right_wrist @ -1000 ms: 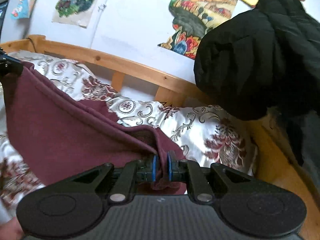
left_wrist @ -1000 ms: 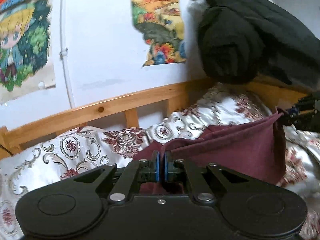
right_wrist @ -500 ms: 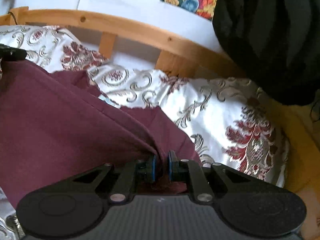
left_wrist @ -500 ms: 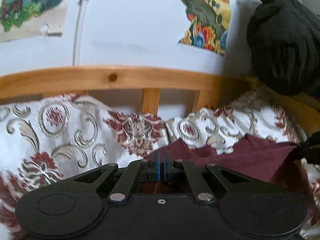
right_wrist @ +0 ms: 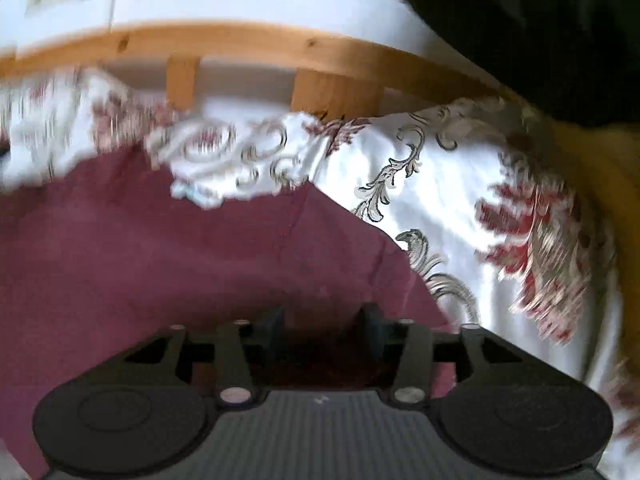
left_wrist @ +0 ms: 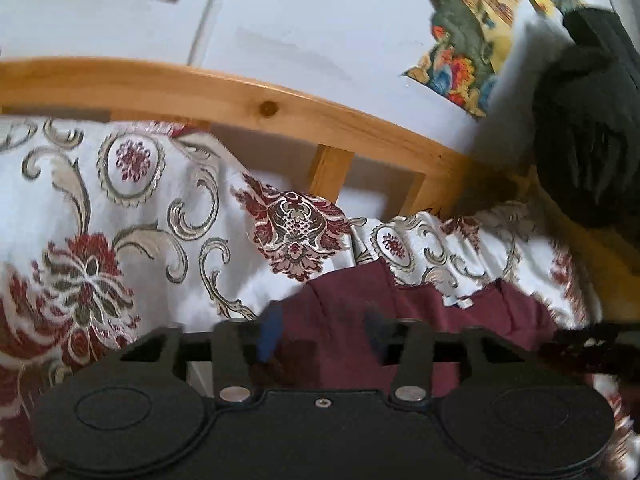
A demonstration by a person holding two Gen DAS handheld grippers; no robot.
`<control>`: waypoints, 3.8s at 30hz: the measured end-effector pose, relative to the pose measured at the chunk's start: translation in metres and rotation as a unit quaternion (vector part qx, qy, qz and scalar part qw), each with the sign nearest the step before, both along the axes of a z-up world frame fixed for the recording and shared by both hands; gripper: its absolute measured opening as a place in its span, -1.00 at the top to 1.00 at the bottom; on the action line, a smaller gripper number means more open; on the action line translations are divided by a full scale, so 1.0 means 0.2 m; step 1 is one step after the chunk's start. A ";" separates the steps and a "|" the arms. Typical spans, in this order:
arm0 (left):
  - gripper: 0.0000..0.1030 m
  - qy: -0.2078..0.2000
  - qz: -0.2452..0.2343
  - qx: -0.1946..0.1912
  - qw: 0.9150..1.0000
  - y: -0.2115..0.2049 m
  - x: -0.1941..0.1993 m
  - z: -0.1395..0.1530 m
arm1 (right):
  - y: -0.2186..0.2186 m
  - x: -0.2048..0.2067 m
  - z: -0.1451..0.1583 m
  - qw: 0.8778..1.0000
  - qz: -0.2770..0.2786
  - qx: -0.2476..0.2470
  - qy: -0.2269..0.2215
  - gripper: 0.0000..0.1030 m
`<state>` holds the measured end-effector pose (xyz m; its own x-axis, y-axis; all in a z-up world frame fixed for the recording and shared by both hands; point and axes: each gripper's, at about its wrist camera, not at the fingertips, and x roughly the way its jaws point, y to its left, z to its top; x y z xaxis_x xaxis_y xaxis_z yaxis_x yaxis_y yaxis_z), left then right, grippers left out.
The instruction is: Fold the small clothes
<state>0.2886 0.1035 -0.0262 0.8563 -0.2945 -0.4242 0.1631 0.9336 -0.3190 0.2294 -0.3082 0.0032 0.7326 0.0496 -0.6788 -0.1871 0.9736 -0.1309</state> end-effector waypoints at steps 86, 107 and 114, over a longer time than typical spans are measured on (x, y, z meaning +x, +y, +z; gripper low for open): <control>0.90 -0.070 -0.007 0.039 0.997 -0.03 -0.03 -0.06 | -0.06 -0.12 0.04 0.989 -0.060 0.003 -0.132 0.88; 0.89 0.001 -0.012 0.098 0.995 -0.06 0.11 -0.31 | -0.05 -0.02 -0.14 0.994 -0.085 -0.020 -0.067 0.88; 0.89 -0.084 0.001 0.080 0.993 -0.05 0.01 -0.16 | -0.01 -0.09 -0.05 0.989 -0.075 -0.029 -0.122 0.87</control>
